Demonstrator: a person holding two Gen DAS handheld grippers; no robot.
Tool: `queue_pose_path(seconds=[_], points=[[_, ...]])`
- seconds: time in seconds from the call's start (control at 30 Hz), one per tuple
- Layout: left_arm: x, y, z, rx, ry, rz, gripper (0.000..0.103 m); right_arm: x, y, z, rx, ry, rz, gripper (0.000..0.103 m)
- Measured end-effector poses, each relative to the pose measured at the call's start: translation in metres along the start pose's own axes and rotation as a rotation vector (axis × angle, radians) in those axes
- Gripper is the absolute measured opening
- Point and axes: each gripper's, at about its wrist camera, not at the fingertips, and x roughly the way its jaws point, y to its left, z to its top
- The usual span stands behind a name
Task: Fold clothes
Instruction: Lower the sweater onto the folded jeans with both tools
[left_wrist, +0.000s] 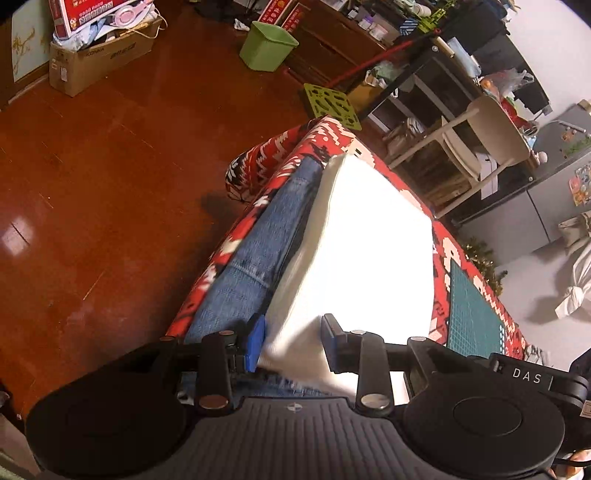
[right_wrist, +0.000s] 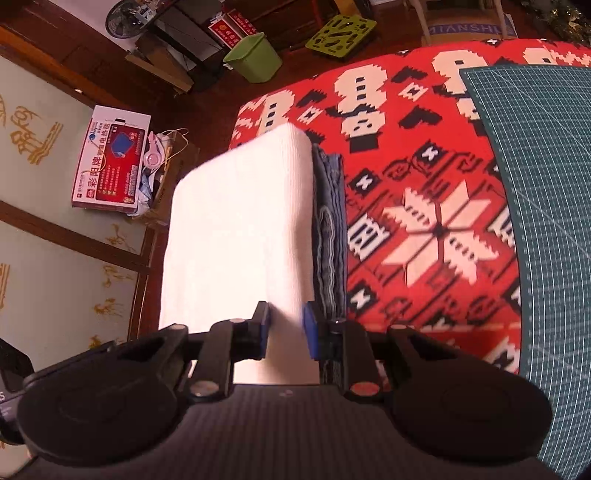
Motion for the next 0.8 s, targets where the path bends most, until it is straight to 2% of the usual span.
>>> queue_pose_path(seconds=[0.3,0.4,0.43,0.53,0.73,0.8], points=[[-0.003,0.0,-0.017,0.006,-0.005,0.016,0.033,-0.007,-0.006,-0.027,0.008,0.017,0.001,0.025],[-0.002,0.0,-0.02,-0.004,-0.009,0.017,0.033,-0.006,-0.006,-0.03,0.01,0.021,0.004,0.028],[-0.002,0.0,-0.021,-0.006,-0.006,0.017,0.034,-0.005,-0.006,-0.03,0.004,0.026,0.005,0.034],[-0.001,-0.001,-0.023,-0.005,0.005,0.015,0.034,0.0,-0.005,-0.031,-0.005,0.036,-0.015,0.035],[0.002,-0.004,-0.028,0.001,0.028,0.011,0.031,-0.004,-0.006,-0.036,0.009,0.014,-0.005,0.022],[0.003,-0.006,-0.03,0.002,0.036,0.009,0.024,-0.008,-0.002,-0.038,-0.013,0.0,-0.015,0.02]])
